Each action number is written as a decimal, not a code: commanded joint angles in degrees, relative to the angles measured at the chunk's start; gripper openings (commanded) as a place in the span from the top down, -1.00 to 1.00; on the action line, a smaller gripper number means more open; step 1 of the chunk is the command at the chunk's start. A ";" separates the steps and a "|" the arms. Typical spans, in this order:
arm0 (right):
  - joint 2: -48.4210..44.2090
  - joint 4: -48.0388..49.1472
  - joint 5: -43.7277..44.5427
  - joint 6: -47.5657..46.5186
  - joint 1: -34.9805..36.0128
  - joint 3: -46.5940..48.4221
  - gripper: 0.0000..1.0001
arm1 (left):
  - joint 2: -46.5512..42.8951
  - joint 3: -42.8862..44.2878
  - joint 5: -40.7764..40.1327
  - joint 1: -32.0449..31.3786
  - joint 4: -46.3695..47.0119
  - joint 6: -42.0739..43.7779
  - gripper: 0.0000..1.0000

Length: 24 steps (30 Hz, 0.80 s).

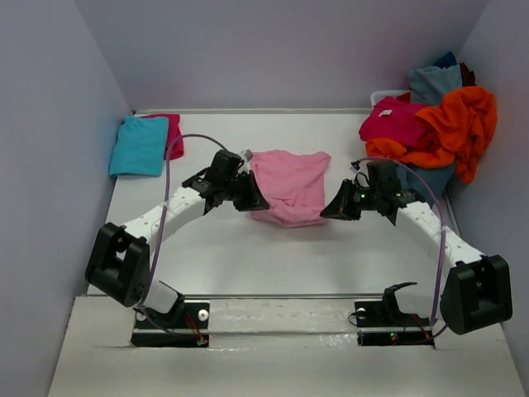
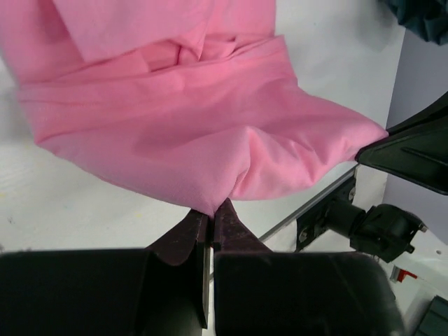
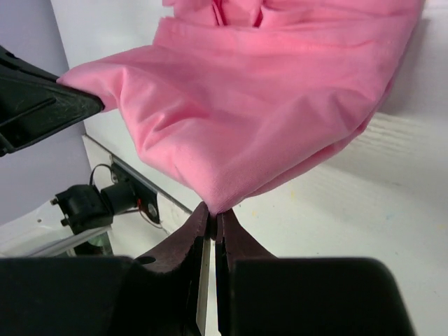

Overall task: Fold and stack the t-shirts
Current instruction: Fold the square-folded T-shirt at the center of the board.

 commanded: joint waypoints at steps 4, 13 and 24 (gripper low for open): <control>6.15 -4.27 5.04 -4.24 0.24 16.58 0.86 | 5.64 14.24 -0.91 0.42 -4.29 3.46 0.89; 18.88 -6.56 9.26 -5.38 0.24 32.43 0.86 | 14.70 23.91 0.93 2.88 -4.91 3.72 0.89; 33.82 -6.39 10.14 -4.59 0.24 46.14 0.86 | 23.05 35.85 2.78 7.54 -6.40 2.84 0.89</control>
